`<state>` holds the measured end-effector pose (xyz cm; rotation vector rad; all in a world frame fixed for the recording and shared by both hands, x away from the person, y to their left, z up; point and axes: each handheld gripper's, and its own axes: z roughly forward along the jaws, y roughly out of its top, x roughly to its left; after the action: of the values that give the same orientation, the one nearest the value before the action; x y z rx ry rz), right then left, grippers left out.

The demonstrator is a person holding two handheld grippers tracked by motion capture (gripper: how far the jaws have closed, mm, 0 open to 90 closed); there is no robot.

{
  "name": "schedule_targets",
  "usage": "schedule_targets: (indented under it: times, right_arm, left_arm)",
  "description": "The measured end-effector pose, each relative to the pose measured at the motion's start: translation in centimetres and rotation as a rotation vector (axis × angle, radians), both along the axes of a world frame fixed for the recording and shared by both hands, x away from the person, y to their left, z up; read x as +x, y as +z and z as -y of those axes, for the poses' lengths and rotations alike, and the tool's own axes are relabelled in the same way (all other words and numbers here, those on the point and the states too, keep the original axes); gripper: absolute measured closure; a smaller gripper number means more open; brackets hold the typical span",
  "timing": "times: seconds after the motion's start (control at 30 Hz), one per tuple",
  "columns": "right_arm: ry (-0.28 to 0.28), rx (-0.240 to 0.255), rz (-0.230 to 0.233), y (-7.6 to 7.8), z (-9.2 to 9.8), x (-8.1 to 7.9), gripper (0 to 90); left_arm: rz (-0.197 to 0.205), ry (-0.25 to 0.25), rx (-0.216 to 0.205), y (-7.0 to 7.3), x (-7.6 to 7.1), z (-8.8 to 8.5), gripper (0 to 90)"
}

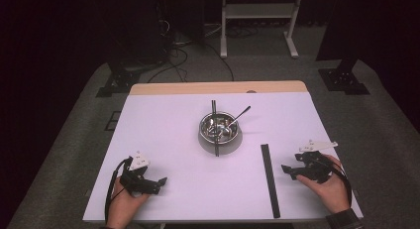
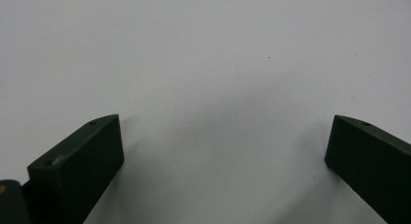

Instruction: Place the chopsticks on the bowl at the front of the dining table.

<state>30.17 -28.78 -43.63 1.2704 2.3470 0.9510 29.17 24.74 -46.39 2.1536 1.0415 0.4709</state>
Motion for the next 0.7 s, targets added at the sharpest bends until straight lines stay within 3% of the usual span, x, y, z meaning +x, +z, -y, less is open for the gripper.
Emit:
schedule_targets:
  times: [0.7]
  right_arm:
    - [-0.024, -0.05, -0.012, -1.6, 1.5, -1.1, 26.6]
  left_arm:
    - [0.0, 0.0, 0.0, 0.0, 0.0, 0.0, 0.0]
